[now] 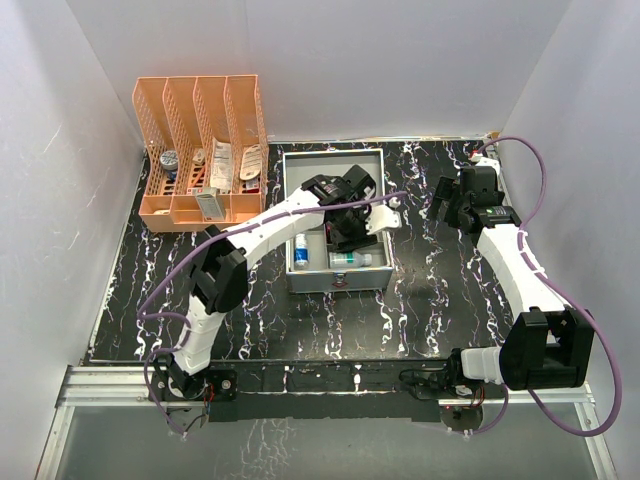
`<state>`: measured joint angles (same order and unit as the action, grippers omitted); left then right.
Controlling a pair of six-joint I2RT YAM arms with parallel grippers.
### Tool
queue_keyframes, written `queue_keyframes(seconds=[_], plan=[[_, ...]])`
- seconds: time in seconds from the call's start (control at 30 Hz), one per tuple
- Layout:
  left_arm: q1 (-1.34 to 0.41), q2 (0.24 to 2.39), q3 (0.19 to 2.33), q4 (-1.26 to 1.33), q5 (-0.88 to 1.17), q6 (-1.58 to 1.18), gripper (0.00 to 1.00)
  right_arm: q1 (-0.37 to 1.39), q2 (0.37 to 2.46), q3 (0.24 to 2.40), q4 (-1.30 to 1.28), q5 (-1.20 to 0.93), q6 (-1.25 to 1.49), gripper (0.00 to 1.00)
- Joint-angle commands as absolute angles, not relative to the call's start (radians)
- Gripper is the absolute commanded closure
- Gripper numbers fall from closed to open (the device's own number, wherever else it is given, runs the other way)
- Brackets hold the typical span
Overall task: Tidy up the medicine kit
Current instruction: Place the medicine box compartment inside the medicine box, then close the lid of the medicine box.
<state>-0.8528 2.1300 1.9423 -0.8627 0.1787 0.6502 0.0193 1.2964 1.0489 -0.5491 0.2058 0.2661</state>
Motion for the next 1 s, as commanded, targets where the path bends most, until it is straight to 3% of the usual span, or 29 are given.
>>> queue_keyframes(seconds=[0.0, 0.13, 0.4, 0.67, 0.77, 0.97], plan=[[-0.858, 2.102, 1.992, -0.858, 0.180, 0.612, 0.42, 0.015, 1.253, 1.040, -0.502, 0.195, 0.279, 0.02], [-0.858, 2.080, 2.068, -0.868, 0.172, 0.553, 0.31, 0.015, 1.255, 1.036, -0.497, 0.192, 0.277, 0.02], [-0.806, 1.976, 2.131, -0.743, 0.121, 0.366, 0.29, 0.015, 1.278, 1.044, -0.481, 0.175, 0.278, 0.02], [-0.601, 1.888, 2.119, -0.570, 0.146, 0.217, 0.24, 0.015, 1.312, 1.071, -0.480, 0.160, 0.264, 0.02], [-0.486, 1.877, 2.111, -0.514, 0.235, 0.114, 0.23, 0.015, 1.325, 1.083, -0.485, 0.159, 0.256, 0.02], [-0.240, 1.846, 1.969, -0.309, 0.706, -0.210, 0.22, 0.015, 1.342, 1.108, -0.503, 0.155, 0.254, 0.02]])
